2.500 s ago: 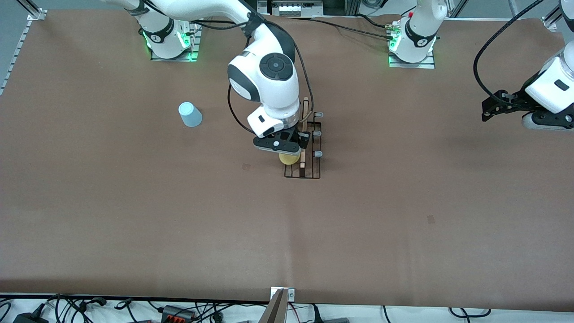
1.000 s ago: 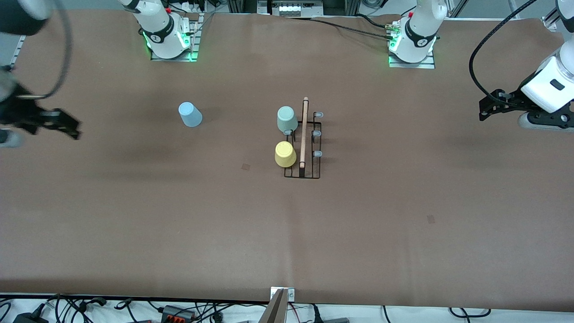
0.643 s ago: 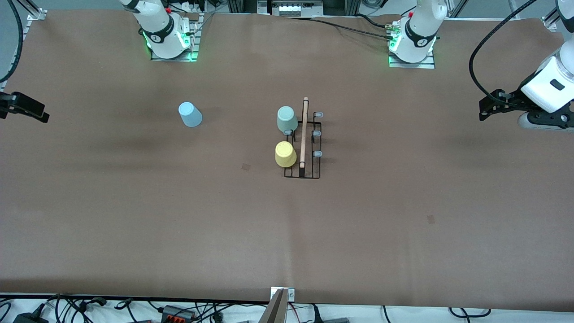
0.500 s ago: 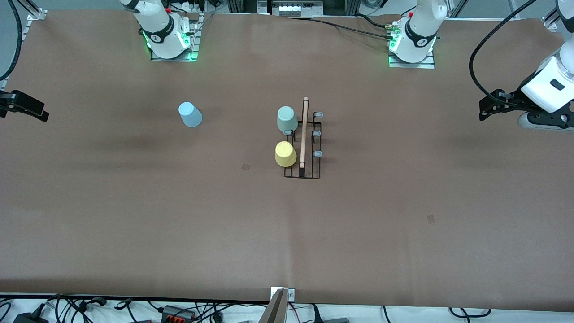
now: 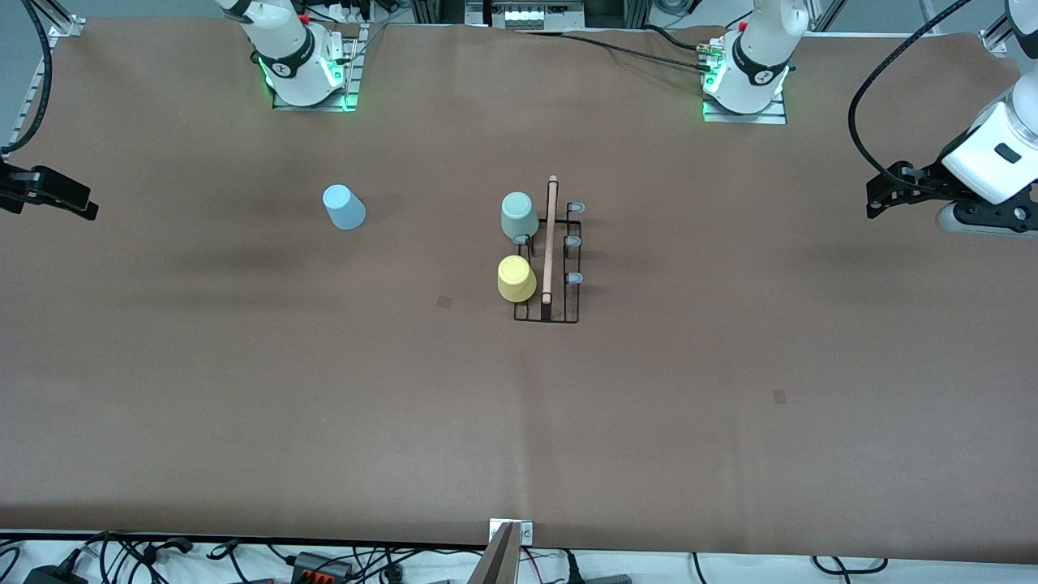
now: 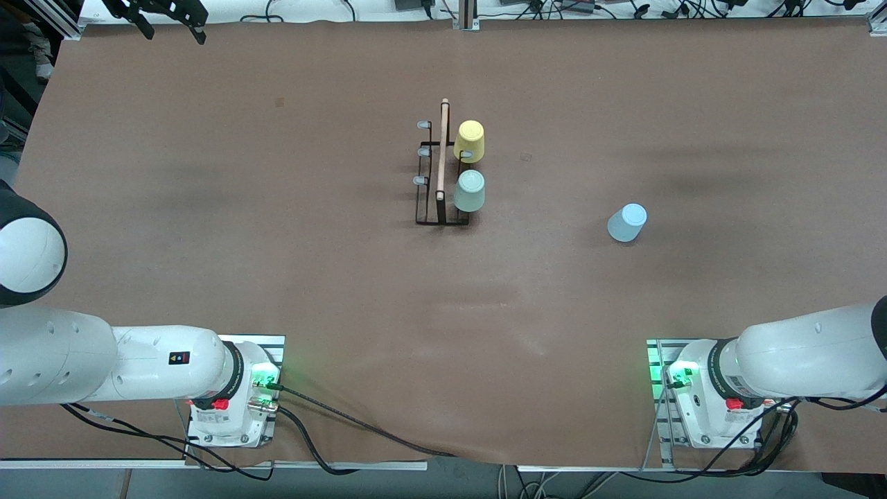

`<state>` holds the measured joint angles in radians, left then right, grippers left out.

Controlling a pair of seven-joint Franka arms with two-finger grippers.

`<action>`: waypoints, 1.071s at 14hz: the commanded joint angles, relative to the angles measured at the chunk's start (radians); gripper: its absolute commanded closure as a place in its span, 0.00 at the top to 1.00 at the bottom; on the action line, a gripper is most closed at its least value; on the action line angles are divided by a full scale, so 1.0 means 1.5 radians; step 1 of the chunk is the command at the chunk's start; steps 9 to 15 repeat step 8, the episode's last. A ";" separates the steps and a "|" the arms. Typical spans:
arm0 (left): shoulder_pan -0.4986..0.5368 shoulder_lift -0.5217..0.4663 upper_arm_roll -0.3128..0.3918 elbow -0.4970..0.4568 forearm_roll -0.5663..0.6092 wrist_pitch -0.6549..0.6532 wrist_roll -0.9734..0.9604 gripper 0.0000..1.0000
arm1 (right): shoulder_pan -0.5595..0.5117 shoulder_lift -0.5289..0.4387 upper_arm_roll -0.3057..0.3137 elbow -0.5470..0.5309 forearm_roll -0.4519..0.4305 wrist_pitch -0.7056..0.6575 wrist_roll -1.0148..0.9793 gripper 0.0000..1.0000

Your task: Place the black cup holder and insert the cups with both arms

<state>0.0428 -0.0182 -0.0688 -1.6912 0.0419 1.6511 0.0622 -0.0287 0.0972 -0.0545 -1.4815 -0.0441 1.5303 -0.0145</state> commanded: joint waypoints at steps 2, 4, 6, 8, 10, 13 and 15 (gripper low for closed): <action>0.003 0.005 -0.001 0.017 -0.016 -0.010 0.015 1.00 | -0.014 -0.015 0.015 -0.015 0.016 0.001 -0.008 1.00; 0.003 0.005 -0.001 0.017 -0.016 -0.010 0.015 1.00 | -0.011 -0.015 0.016 -0.014 0.036 0.001 -0.001 1.00; 0.003 0.005 -0.001 0.018 -0.016 -0.010 0.013 1.00 | -0.011 -0.015 0.016 -0.013 0.039 0.001 -0.004 1.00; 0.003 0.005 -0.001 0.018 -0.016 -0.011 0.012 1.00 | -0.011 -0.016 0.016 -0.011 0.039 0.000 -0.005 1.00; 0.003 0.005 -0.001 0.018 -0.016 -0.011 0.012 1.00 | -0.011 -0.016 0.016 -0.011 0.039 0.000 -0.005 1.00; 0.003 0.005 -0.001 0.018 -0.016 -0.011 0.012 1.00 | -0.011 -0.016 0.016 -0.011 0.039 0.000 -0.005 1.00; 0.003 0.005 -0.001 0.018 -0.016 -0.011 0.012 1.00 | -0.011 -0.016 0.016 -0.011 0.039 0.000 -0.005 1.00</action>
